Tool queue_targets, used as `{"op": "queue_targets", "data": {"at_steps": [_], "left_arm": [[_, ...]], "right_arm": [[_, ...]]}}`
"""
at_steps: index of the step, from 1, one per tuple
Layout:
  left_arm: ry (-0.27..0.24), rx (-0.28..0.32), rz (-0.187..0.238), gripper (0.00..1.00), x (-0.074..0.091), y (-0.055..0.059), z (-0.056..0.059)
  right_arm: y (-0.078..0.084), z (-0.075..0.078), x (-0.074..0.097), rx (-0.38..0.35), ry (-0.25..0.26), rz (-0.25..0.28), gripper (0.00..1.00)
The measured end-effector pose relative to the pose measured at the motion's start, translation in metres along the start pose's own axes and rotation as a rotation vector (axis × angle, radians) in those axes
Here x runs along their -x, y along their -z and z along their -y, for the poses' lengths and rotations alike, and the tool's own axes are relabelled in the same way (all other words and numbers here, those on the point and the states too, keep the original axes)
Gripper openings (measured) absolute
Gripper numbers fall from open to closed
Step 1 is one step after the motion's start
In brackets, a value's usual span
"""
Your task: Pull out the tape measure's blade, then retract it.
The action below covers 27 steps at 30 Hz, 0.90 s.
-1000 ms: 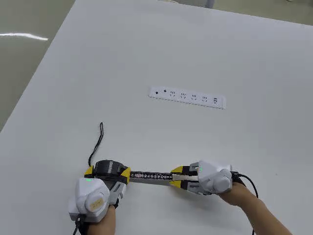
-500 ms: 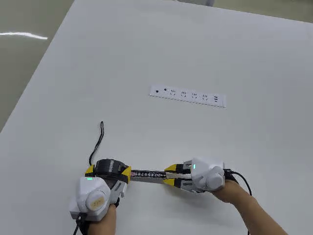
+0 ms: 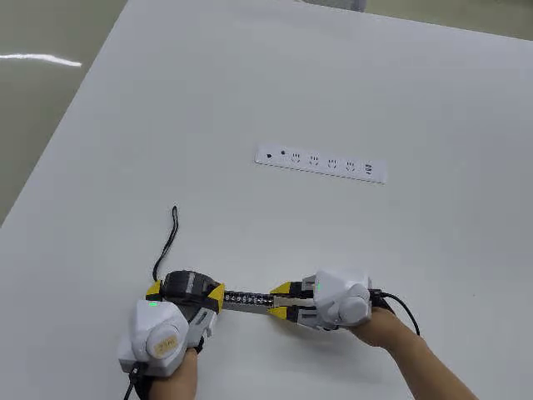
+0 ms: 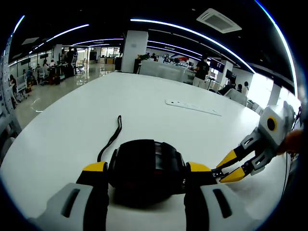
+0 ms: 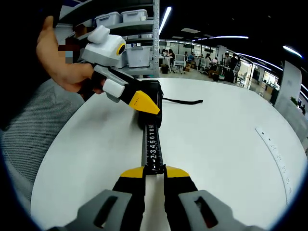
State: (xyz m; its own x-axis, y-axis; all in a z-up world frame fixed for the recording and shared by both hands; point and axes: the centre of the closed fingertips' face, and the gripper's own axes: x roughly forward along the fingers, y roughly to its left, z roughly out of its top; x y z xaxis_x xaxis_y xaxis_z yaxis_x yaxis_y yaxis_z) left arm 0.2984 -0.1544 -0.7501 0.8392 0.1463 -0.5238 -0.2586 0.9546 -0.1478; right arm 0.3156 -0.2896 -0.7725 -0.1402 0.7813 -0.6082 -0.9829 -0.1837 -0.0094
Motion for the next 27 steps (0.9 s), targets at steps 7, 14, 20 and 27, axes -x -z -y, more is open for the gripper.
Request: {"op": "queue_targets", "data": {"at_steps": [7,14,20,27], "left_arm": [[-0.001,0.003,0.0,0.6,0.0,0.0,0.0],[0.002,0.002,0.0,0.6,0.0,0.0,0.0],[0.003,0.003,-0.001,0.6,0.0,0.0,0.0],[0.002,0.004,-0.003,0.6,0.0,0.0,0.0]], "right_arm": [[-0.002,0.0,-0.004,0.003,0.001,-0.001,0.12],[-0.006,0.0,-0.011,0.005,-0.001,0.005,0.12],[-0.013,0.0,-0.019,0.005,-0.004,0.014,0.12],[-0.018,-0.001,-0.028,0.007,-0.006,0.022,0.12]]}}
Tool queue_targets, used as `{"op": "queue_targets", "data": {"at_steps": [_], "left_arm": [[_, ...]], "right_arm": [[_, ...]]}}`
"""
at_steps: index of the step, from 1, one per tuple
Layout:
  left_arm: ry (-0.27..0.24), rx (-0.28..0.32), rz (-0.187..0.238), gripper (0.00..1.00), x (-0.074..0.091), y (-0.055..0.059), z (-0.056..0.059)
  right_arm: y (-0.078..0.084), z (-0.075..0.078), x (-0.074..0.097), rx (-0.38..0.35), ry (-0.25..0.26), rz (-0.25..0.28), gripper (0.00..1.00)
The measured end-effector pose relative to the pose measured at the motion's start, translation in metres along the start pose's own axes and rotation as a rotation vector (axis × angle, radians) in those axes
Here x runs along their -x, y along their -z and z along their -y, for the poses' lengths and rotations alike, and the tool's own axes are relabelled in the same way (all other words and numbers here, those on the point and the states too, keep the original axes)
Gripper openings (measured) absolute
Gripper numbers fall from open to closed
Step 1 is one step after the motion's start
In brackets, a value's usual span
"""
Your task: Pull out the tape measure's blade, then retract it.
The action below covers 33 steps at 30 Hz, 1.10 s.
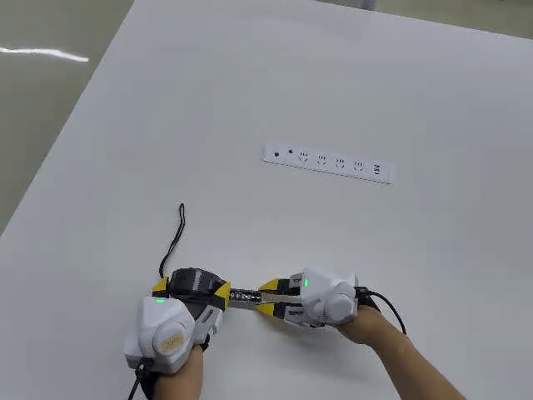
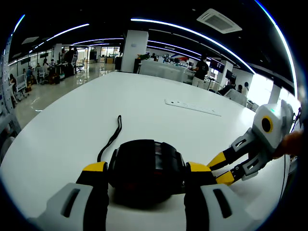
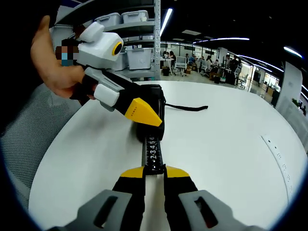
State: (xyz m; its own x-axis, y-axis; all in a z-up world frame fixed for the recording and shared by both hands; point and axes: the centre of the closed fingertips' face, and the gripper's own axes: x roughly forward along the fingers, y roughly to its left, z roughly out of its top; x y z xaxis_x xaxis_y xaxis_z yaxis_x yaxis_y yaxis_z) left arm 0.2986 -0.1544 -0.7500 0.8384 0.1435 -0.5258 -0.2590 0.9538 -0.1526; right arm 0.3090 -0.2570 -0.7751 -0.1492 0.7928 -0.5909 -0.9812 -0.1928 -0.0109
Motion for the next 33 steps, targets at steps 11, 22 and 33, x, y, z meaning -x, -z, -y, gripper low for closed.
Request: {"op": "queue_targets", "data": {"at_steps": [11,22,33], "left_arm": [[0.004,-0.004,-0.002,0.61,-0.001,0.0,0.0],[0.004,-0.004,-0.005,0.61,-0.001,0.0,0.001],[0.007,-0.008,-0.009,0.6,-0.001,0.0,0.002]], "right_arm": [[-0.008,-0.001,-0.016,-0.002,-0.008,0.018,0.12],[-0.015,-0.002,-0.027,0.006,-0.022,0.03,0.12],[-0.02,-0.002,-0.038,0.014,-0.036,0.04,0.12]]}}
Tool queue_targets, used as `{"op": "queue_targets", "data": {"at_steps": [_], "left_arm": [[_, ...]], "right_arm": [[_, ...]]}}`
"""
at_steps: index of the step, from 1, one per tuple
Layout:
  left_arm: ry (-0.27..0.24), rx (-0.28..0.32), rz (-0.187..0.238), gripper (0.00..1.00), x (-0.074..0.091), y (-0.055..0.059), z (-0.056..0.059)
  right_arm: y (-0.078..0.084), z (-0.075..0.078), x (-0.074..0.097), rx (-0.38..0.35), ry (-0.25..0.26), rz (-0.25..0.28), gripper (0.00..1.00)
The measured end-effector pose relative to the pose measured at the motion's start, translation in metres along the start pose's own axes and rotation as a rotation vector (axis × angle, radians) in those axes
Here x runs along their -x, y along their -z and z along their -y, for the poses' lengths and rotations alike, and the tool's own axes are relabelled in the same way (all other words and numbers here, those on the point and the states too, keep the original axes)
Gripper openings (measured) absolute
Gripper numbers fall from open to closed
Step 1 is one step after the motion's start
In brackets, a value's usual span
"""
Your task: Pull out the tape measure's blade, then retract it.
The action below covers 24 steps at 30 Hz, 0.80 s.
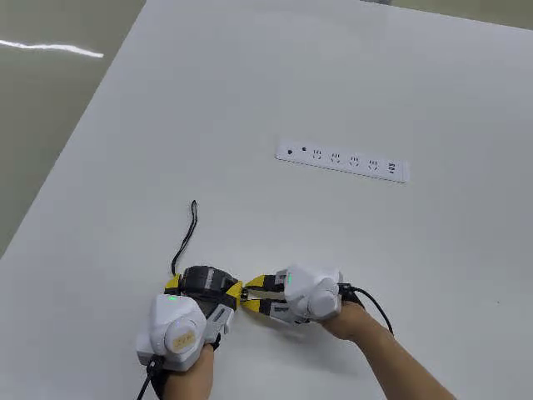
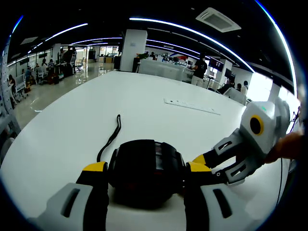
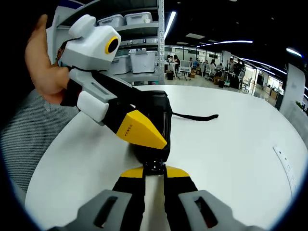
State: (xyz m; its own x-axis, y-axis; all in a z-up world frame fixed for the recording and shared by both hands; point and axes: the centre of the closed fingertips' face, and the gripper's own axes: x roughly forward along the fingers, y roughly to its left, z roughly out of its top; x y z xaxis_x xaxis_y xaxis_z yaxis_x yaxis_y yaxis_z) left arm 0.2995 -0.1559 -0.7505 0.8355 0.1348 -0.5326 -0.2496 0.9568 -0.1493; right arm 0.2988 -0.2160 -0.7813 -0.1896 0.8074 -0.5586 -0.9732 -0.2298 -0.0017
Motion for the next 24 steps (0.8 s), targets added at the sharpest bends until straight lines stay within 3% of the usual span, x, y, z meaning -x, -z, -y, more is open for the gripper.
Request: {"op": "queue_targets", "data": {"at_steps": [11,24], "left_arm": [[0.0,0.0,-0.001,0.6,0.0001,0.0002,0.0002],[0.009,-0.023,-0.013,0.62,-0.0009,0.002,0.0023]], "right_arm": [[-0.0035,-0.0014,-0.006,0.0,-0.016,0.002,0.12],[-0.0011,-0.0018,-0.0077,-0.018,0.002,-0.019,0.13]]}}
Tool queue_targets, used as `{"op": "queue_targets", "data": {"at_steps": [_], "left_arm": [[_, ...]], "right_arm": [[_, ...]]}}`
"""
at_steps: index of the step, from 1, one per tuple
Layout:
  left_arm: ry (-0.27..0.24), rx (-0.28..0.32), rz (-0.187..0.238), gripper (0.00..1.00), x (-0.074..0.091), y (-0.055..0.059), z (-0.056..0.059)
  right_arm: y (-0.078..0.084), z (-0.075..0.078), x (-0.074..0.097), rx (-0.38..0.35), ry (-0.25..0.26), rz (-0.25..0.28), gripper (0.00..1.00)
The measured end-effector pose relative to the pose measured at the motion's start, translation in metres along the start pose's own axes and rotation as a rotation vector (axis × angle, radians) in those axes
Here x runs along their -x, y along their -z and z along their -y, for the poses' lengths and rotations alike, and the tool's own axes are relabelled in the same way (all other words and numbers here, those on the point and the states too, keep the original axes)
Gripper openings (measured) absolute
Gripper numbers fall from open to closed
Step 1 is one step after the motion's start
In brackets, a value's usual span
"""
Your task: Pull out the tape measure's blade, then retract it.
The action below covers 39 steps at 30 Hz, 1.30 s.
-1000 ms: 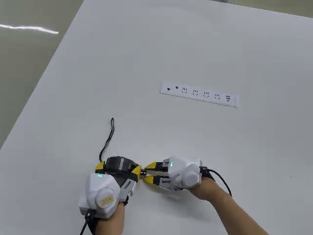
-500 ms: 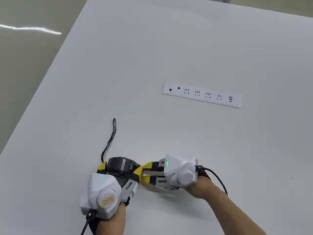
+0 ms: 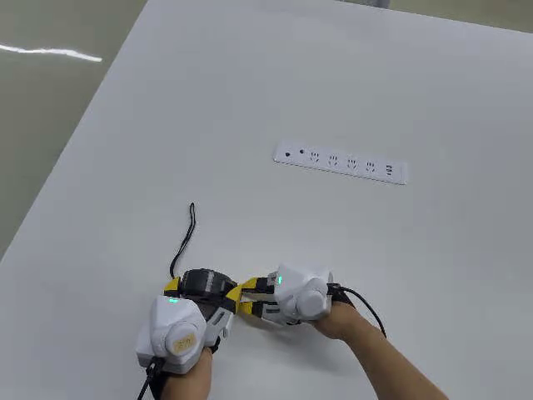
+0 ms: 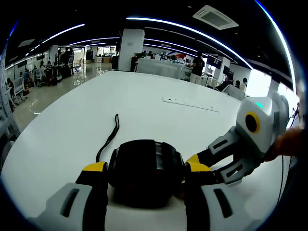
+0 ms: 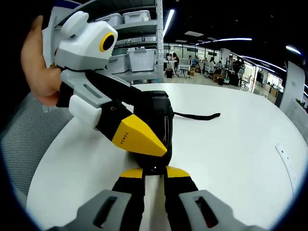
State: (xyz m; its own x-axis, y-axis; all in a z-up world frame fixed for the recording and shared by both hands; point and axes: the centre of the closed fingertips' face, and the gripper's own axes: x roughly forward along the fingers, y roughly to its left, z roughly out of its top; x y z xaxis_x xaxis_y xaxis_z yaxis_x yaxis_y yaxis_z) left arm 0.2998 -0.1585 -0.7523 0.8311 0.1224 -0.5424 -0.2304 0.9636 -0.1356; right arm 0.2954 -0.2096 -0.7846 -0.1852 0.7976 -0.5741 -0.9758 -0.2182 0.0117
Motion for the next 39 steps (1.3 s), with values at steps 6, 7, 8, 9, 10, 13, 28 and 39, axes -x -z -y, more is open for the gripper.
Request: {"op": "queue_targets", "data": {"at_steps": [6,7,8,9,10,13,28,39], "left_arm": [[0.02,0.002,-0.025,0.63,-0.001,0.001,0.0],[0.024,-0.002,-0.03,0.64,-0.001,0.001,0.0],[0.027,-0.006,-0.034,0.64,-0.001,0.001,0.0],[0.03,-0.014,-0.036,0.64,-0.001,0.001,0.0],[0.037,-0.027,-0.043,0.63,-0.001,0.001,0.001],[0.049,-0.065,-0.052,0.65,-0.001,-0.001,0.0],[0.146,-0.137,-0.091,0.69,0.006,0.0,-0.001],[0.267,-0.225,-0.129,0.74,0.02,0.003,0.002]], "right_arm": [[0.0,0.0,0.0,-0.005,0.008,-0.009,0.13],[0.0,-0.001,0.0,-0.006,0.009,-0.01,0.14],[0.0,-0.001,-0.001,-0.006,0.011,-0.011,0.14],[0.0,-0.001,-0.001,-0.009,0.012,-0.013,0.14],[0.0,-0.001,-0.001,-0.009,0.014,-0.015,0.14],[0.0,-0.002,-0.001,-0.013,0.019,-0.021,0.14],[-0.005,0.004,0.016,-0.033,0.079,-0.015,0.23],[-0.011,-0.002,0.025,-0.062,0.113,-0.007,0.28]]}}
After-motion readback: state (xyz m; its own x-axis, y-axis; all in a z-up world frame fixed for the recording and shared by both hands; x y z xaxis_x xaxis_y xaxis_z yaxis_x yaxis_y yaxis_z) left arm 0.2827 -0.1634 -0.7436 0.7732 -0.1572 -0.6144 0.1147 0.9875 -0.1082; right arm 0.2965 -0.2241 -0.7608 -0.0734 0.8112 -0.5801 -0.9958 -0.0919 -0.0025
